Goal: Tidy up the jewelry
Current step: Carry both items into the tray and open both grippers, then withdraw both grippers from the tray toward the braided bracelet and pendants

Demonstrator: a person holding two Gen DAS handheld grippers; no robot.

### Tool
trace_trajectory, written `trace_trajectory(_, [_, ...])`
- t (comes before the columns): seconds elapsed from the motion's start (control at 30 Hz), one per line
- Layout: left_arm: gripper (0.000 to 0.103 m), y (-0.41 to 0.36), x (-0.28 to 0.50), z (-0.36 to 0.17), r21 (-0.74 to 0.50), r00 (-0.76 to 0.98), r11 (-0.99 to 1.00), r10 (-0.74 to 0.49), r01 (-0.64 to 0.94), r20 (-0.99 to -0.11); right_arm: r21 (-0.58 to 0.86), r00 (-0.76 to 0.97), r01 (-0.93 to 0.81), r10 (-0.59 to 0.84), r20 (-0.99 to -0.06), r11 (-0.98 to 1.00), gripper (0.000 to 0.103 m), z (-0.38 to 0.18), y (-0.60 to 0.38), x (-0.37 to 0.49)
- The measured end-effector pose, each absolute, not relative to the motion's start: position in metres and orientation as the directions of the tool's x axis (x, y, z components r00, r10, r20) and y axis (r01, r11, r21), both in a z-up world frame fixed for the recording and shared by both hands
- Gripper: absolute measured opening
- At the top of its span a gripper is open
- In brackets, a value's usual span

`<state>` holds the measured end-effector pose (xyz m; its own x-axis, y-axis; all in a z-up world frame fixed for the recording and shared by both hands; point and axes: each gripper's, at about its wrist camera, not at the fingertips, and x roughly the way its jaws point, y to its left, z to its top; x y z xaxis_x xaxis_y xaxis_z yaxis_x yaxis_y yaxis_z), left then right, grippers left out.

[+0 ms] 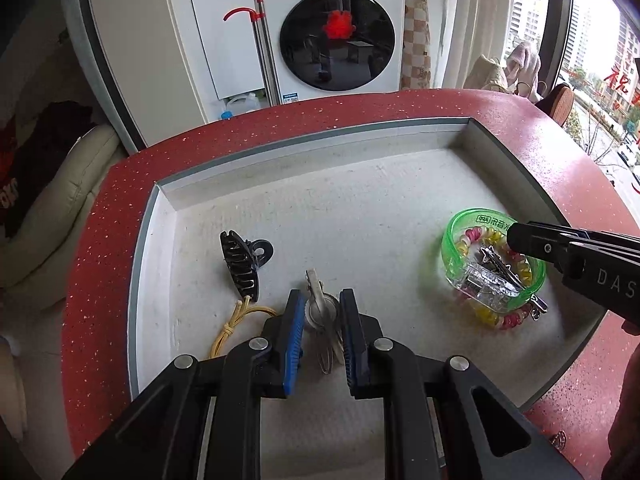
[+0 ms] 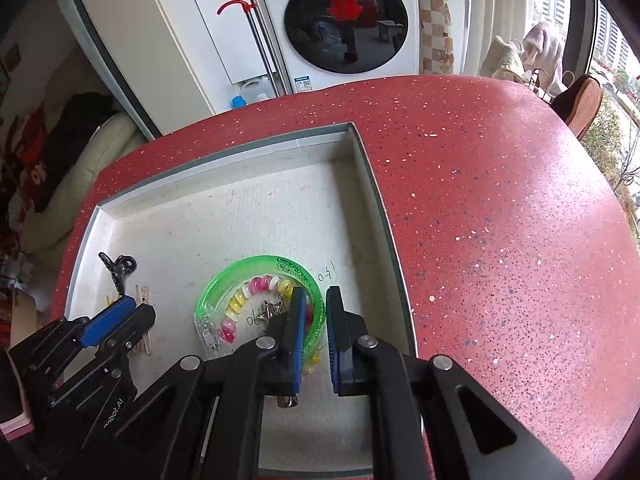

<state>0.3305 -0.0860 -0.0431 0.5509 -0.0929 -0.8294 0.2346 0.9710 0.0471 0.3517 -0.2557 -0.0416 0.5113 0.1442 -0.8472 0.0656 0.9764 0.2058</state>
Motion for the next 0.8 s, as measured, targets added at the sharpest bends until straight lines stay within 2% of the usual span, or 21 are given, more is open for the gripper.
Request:
trace_trajectory(0.03, [0.036, -0.085, 0.33, -0.042, 0.046, 0.552, 0.972, -0.091, 0.23, -0.829, 0.218, 0.513, 0.067, 0.154, -0.844, 0.974, 0.029, -0.041, -0.257, 0.35])
trace_trajectory(0.1, [0.036, -0.085, 0.33, -0.041, 0.043, 0.551, 0.974, -0.089, 0.222, -0.83, 0.244, 0.525, 0.07, 0.172, -0.833, 0.967, 0.041, -0.039, -0.259, 0.346])
trace_trajectory(0.6, [0.039, -0.079, 0.321, -0.029, 0.042, 0.58, 0.976, -0.092, 0.213, -0.809, 0.338, 0.611, 0.065, 0.231, -0.757, 0.939, 0.042, -0.011, -0.269, 0.294])
trace_trajectory(0.63, [0.067, -0.078, 0.321, -0.029, 0.041, 0.58, 0.977, -0.091, 0.211, -0.81, 0.342, 0.612, 0.066, 0.233, -0.755, 0.937, 0.042, -0.01, -0.269, 0.29])
trace_trajectory(0.67, [0.087, -0.077, 0.321, -0.028, 0.039, 0.583, 0.978, -0.089, 0.204, -0.808, 0.347, 0.613, 0.067, 0.236, -0.754, 0.936, 0.042, -0.009, -0.27, 0.287])
trace_trajectory(0.7, [0.103, -0.075, 0.319, -0.025, 0.041, 0.602, 0.98, -0.085, 0.193, -0.794, 0.352, 0.613, 0.066, 0.24, -0.753, 0.934, 0.042, -0.008, -0.27, 0.285])
trace_trajectory(0.8, [0.103, -0.076, 0.316, -0.019, 0.045, 0.619, 0.978, -0.092, 0.202, -0.78, 0.355, 0.609, 0.062, 0.247, -0.754, 0.933, 0.042, -0.007, -0.27, 0.278])
